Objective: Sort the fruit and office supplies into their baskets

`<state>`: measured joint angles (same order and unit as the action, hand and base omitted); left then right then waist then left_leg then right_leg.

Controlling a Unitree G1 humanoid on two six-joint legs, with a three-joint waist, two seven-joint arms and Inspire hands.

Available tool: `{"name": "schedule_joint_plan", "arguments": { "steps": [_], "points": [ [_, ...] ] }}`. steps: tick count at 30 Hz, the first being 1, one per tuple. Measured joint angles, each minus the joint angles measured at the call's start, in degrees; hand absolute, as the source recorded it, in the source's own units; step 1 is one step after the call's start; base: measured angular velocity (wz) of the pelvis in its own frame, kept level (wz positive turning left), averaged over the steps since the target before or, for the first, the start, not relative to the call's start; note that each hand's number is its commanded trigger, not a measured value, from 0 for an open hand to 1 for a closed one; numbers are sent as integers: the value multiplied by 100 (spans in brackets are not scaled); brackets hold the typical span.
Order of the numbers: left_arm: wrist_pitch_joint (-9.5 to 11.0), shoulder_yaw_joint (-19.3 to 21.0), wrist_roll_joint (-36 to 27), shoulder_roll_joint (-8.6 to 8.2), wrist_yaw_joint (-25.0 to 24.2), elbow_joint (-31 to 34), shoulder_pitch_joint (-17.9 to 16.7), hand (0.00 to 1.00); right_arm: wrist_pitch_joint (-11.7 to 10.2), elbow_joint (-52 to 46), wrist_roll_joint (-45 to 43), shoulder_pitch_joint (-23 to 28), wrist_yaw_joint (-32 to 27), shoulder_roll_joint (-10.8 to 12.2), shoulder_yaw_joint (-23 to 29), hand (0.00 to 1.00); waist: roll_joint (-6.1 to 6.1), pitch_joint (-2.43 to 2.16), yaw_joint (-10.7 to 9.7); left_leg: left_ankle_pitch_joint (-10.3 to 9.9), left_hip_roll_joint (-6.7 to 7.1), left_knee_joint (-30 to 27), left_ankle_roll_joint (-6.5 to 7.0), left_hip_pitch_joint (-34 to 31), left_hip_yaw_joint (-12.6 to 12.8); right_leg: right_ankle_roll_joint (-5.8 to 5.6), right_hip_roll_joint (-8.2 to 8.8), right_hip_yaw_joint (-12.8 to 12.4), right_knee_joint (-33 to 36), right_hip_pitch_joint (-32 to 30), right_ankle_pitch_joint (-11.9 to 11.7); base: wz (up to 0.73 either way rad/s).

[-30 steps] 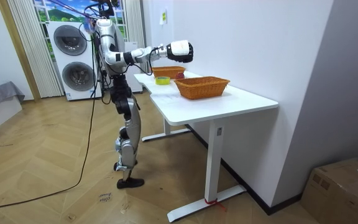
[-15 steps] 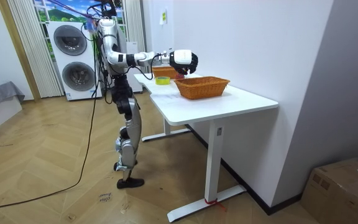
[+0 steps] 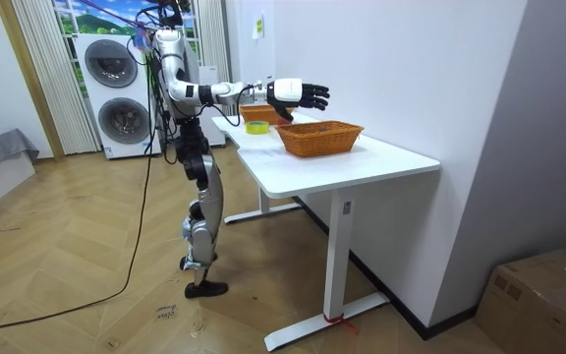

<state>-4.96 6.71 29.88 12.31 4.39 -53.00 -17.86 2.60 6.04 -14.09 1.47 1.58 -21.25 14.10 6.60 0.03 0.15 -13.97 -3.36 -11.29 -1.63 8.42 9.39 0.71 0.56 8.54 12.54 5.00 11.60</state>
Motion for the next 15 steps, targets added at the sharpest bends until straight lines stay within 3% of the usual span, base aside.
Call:
{"name": "schedule_joint_plan", "arguments": {
  "steps": [5,15],
  "points": [
    [-1,12,23,-1,-17,-3,-41,0,-2,0,-1,58,-12,0,9,0,-27,-22,-7,0,0,0,0,-5,-8,-1,0,5,-11,5,0,0],
    [-65,11,12,-1,-14,-4,-72,0,-2,-1,2,71,-12,0,8,0,-36,-23,-7,0,0,-4,0,0,-16,0,4,12,4,9,-1,0]
  ]
}}
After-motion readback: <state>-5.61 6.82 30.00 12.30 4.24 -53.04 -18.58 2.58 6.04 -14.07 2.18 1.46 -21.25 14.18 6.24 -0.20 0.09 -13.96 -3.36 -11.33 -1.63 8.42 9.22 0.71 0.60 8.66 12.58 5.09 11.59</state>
